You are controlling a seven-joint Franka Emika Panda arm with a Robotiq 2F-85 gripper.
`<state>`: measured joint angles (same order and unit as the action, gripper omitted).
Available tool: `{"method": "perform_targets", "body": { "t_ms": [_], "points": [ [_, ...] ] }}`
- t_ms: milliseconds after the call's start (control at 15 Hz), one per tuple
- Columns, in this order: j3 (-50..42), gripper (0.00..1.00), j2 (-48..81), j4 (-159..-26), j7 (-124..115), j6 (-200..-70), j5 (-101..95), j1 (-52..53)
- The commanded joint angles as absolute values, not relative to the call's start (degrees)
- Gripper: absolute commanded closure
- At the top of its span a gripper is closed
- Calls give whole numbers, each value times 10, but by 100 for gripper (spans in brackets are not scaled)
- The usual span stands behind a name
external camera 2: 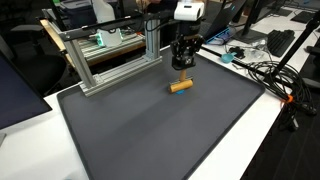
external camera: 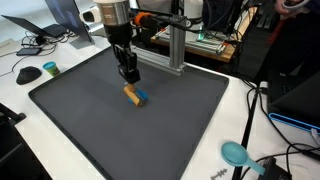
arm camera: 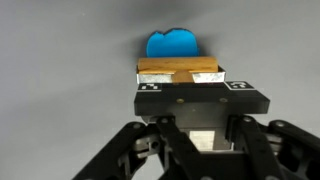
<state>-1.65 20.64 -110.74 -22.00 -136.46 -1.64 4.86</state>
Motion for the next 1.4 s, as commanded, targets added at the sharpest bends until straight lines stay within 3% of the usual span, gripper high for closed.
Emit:
{"method": "perform_targets", "body": {
  "t_ms": [0,1333],
  "points": [
    [-13,78,251,-1109,-208,-1397,-7,48],
    [-17,78,263,-1109,-212,-1438,-8,48]
  ]
}}
